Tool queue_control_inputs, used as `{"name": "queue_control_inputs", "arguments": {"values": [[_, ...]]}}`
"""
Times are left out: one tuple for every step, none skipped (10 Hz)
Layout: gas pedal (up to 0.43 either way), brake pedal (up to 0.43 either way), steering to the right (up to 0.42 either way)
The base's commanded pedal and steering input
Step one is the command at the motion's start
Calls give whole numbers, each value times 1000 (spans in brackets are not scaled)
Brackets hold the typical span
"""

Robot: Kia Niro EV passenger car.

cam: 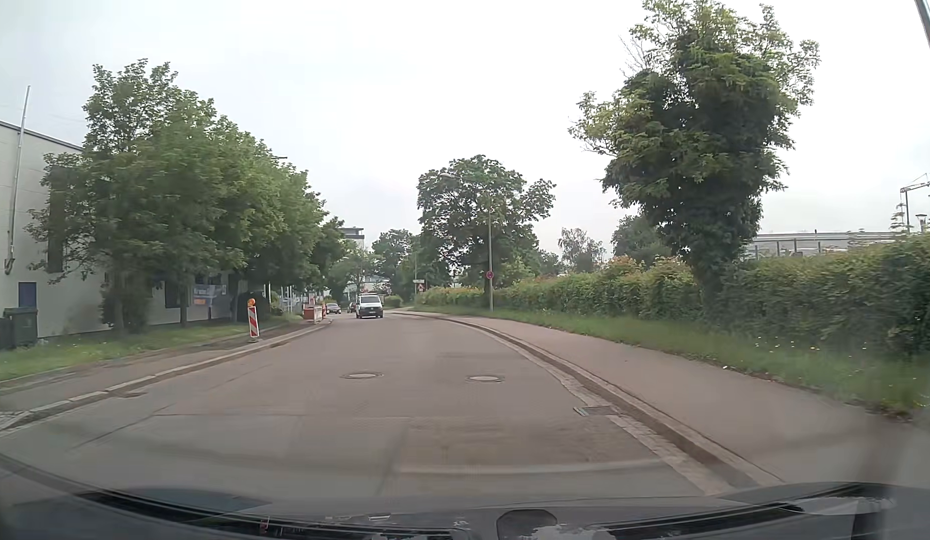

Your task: Follow the waypoints while adhering to traffic rules and regulations

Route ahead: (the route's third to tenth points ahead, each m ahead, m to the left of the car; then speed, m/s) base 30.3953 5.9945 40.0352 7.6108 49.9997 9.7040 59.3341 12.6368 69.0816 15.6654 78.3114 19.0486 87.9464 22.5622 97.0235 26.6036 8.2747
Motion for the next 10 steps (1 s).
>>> {"name": "queue_control_inputs", "arguments": {"values": [[0, 0, -15], [0, 0, -14], [0, 0, -14], [0, 0, -14], [0, 0, -14], [0, 0, -14], [0, 0, -14], [0, 0, -12], [20, 0, -10], [20, 0, -13]]}}
